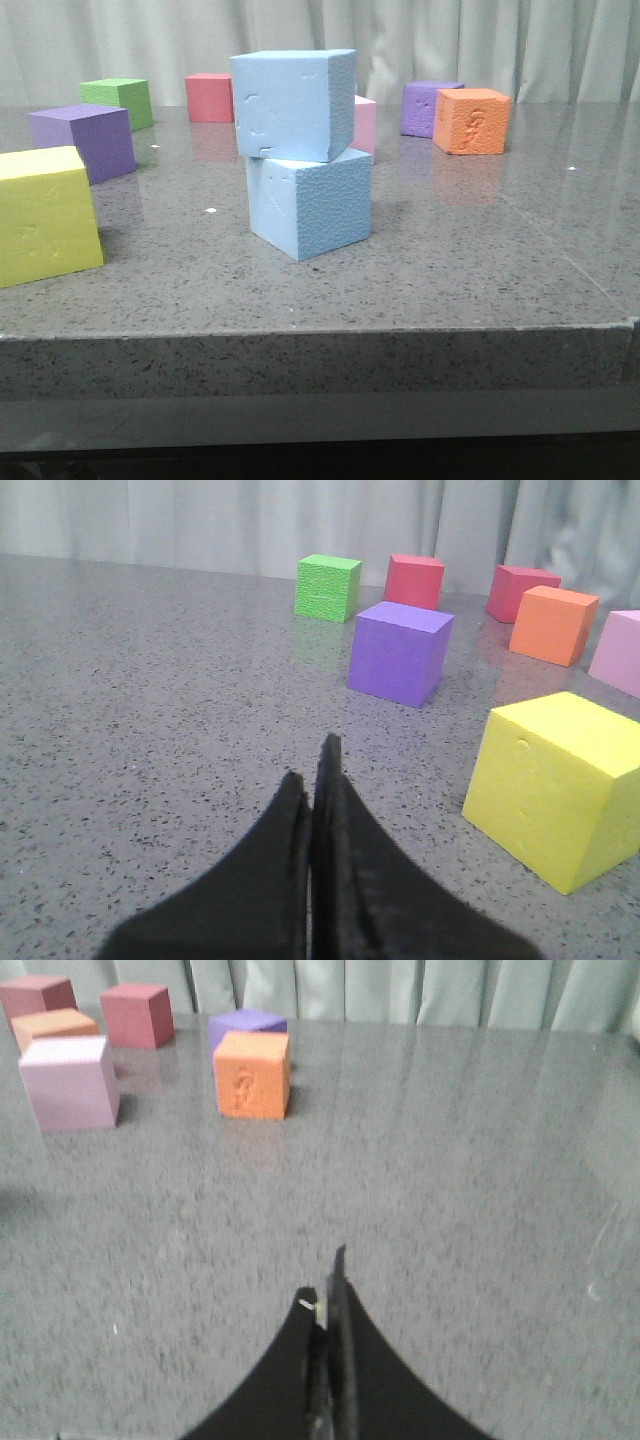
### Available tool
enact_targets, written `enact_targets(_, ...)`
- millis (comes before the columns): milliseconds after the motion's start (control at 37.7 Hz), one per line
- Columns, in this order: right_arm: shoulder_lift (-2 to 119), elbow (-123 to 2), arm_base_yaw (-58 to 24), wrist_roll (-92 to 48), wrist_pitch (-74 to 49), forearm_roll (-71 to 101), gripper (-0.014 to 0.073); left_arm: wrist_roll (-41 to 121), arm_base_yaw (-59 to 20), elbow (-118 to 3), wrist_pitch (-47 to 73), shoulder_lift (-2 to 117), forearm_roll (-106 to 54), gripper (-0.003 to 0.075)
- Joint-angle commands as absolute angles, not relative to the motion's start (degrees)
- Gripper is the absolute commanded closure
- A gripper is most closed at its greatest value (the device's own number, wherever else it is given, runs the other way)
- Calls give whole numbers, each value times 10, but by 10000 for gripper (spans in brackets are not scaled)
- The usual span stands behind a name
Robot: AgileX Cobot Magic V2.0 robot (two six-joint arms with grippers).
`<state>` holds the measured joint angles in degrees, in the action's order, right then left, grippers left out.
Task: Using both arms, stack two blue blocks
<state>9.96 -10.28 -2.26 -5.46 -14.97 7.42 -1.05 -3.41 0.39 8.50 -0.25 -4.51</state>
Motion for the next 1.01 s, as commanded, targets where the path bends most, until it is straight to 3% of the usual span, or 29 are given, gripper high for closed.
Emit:
enact_targets(0,68,-71,-19,-61,-90,67,662,-11,-34,5,42,-14,-45,741)
enact_targets(265,-18,14,-19,-61,-83,67,662,-11,-34,5,42,-14,-45,741)
enact_targets(982,-17,12,-19,-61,-95,67,662,-11,-34,5,42,-13,-45,741)
